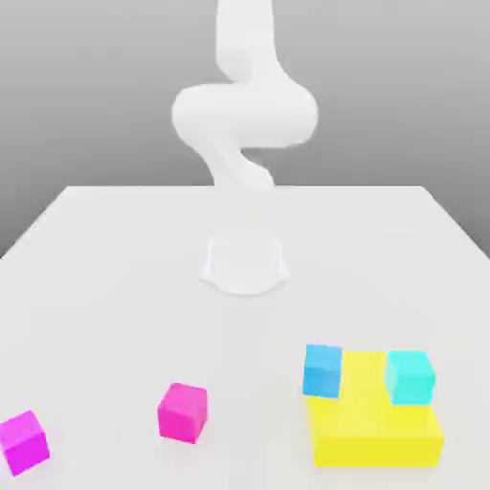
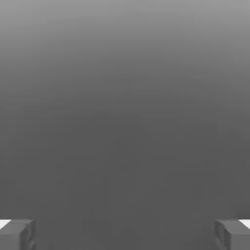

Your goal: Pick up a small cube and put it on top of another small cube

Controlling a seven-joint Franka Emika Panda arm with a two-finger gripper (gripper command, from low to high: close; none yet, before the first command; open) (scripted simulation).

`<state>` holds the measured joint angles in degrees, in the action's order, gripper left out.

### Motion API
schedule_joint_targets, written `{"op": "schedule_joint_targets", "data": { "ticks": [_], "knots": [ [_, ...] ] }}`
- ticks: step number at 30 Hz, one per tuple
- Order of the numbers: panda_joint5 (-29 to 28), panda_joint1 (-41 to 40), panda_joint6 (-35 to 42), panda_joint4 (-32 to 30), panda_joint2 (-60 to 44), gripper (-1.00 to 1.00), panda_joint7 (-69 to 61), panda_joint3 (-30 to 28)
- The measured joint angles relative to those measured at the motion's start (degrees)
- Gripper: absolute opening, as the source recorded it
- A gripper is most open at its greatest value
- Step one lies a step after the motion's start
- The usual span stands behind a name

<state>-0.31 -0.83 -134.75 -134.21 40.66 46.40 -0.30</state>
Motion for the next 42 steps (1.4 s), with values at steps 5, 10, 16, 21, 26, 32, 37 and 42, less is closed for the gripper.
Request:
{"op": "schedule_joint_targets", "data": {
  "ticks": [5, 10, 16, 21, 26, 32, 37, 42],
  "knots": [
    [-0.58, -1.65, -6.16, -5.02, -10.79, 0.0, 1.11, -0.84],
    [-0.83, -3.19, -12.11, -9.87, -21.18, 0.0, 1.96, -1.85],
    [-0.47, -4.71, -19.24, -15.68, -33.64, 0.0, 2.5, -3.33],
    [1.14, -6.48, -25.18, -20.52, -44.05, 0.0, 2.01, -4.02],
    [3.24, -7.82, -33.15, -19.9, -54.44, 0.0, 0.6, -2.4],
    [3.7, -8.59, -36.34, -19.22, -58.33, -1.0, 0.26, -1.52],
    [3.22, -8.37, -34.14, -19.72, -55.63, -1.0, 0.62, -1.85],
    [1.33, -7.24, -25.81, -21.4, -45.61, -1.0, 2.06, -1.81]
  ]
}}
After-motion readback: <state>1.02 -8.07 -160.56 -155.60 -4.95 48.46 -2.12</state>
